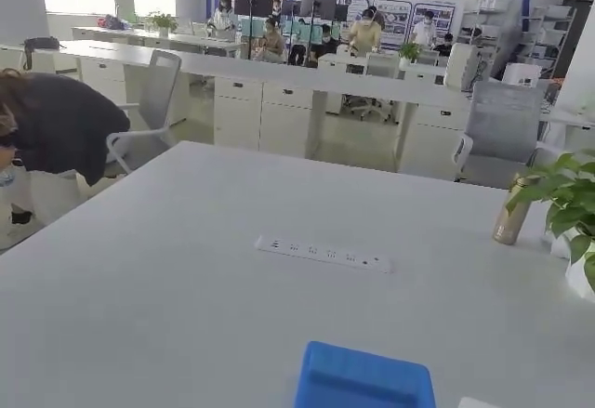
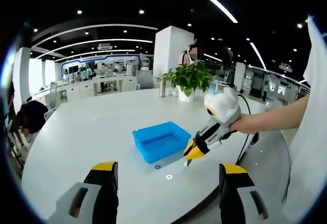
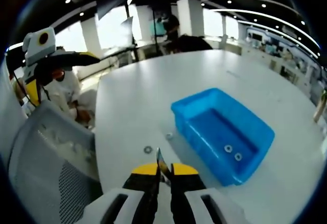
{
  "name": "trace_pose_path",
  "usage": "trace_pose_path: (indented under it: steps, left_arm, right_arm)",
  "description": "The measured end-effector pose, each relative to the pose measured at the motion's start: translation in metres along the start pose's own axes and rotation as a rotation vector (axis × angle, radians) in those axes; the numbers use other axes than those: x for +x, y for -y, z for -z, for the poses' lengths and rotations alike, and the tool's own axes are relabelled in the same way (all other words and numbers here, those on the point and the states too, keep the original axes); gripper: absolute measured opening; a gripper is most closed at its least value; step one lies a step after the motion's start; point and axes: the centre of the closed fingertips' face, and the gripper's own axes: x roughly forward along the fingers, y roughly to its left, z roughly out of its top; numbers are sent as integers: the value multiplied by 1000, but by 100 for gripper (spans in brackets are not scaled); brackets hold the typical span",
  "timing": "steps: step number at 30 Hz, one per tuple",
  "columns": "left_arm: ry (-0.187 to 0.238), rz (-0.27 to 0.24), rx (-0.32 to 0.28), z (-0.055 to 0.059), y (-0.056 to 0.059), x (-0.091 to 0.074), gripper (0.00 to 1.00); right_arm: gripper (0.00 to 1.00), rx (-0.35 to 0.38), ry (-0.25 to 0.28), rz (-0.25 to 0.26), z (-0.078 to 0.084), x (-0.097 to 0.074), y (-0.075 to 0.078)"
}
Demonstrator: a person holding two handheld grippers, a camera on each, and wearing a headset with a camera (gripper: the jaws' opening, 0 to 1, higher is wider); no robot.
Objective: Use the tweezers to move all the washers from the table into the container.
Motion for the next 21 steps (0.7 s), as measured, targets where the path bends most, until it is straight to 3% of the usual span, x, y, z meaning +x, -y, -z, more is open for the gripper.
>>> trace_pose_path:
  steps: [21]
  left_arm:
    - [-4, -3, 4, 0, -1, 0, 81]
  right_arm:
    - [4, -7, 11, -2, -2, 3, -1]
